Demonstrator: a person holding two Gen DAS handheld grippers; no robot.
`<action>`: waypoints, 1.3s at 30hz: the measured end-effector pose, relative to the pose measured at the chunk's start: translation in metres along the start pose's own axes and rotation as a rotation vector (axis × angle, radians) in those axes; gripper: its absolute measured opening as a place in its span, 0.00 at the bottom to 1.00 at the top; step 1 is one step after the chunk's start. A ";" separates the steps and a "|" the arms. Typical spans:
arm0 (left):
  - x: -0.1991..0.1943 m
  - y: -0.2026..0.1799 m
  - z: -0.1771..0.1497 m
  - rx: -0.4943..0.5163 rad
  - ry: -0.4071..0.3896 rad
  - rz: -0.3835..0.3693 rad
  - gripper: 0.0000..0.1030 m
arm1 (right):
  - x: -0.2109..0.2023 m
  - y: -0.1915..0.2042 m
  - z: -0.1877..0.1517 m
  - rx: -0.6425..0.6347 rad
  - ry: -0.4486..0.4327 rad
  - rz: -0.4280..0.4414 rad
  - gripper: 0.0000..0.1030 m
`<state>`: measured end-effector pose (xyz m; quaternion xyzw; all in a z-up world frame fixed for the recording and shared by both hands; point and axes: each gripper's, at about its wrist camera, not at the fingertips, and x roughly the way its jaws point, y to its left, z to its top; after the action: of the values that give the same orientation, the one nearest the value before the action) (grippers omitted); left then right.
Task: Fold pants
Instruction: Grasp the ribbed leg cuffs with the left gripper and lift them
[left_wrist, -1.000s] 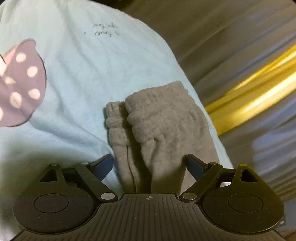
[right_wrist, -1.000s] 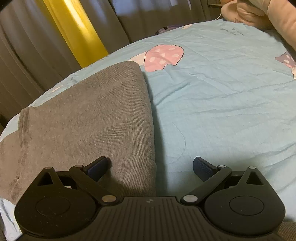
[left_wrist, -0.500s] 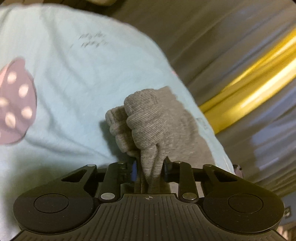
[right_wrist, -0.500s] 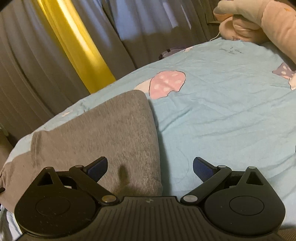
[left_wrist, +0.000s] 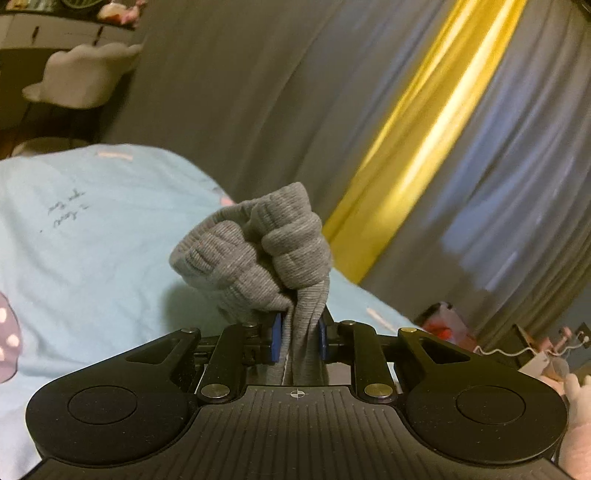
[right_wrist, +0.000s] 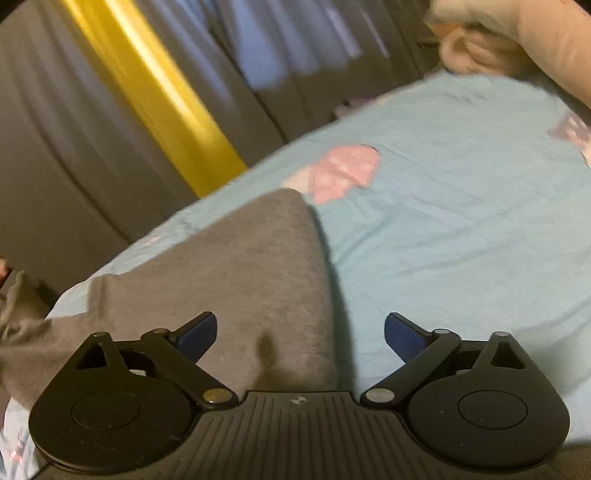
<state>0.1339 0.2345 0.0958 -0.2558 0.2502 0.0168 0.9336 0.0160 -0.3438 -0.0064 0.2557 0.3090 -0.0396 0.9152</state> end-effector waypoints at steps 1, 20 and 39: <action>0.000 -0.001 -0.001 0.001 0.003 0.005 0.21 | -0.002 0.003 -0.001 -0.026 -0.010 0.021 0.87; -0.017 0.024 -0.014 -0.221 0.044 0.089 0.20 | 0.008 0.037 -0.018 -0.237 0.165 0.023 0.38; 0.034 0.074 -0.027 -0.513 0.131 0.085 0.21 | 0.010 0.038 -0.019 -0.213 0.177 0.094 0.72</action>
<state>0.1398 0.2828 0.0247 -0.4737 0.3083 0.1024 0.8186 0.0227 -0.3003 -0.0082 0.1739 0.3784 0.0590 0.9072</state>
